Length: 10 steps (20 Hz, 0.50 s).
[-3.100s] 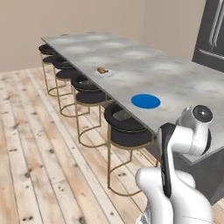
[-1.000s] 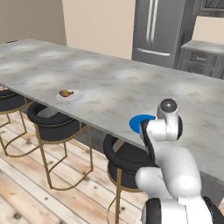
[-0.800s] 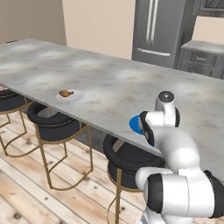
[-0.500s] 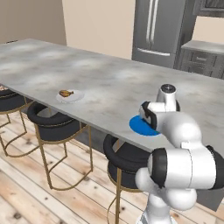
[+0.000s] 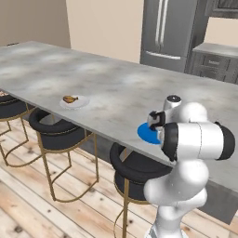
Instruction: Take the chicken drumsticks from the pan and place one on each plate on the dining counter.
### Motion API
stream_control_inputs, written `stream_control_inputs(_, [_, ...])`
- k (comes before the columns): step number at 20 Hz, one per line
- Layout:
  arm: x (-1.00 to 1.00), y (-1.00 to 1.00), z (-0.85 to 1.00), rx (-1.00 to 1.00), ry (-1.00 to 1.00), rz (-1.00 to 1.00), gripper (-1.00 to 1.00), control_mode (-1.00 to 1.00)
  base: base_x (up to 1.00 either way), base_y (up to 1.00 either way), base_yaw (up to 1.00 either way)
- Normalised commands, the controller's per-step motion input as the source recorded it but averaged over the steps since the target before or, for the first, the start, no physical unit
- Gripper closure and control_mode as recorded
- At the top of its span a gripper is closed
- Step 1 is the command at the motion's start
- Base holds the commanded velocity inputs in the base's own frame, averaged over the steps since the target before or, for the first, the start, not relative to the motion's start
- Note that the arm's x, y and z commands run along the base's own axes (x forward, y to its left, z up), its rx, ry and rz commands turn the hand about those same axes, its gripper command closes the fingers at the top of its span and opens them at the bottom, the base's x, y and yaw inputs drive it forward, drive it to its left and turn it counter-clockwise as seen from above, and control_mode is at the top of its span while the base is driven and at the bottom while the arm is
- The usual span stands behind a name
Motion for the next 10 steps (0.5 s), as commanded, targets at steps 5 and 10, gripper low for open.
stream_control_inputs(5, [0.62, 0.0, -0.59, 0.0, 0.16, 0.0, 1.0, -1.0, 0.0, 0.0, 0.0])
stream_control_inputs(10, [0.61, -0.07, -0.45, 0.02, 0.1, 0.0, 1.0, -1.0, 0.0, 0.0, 0.0])
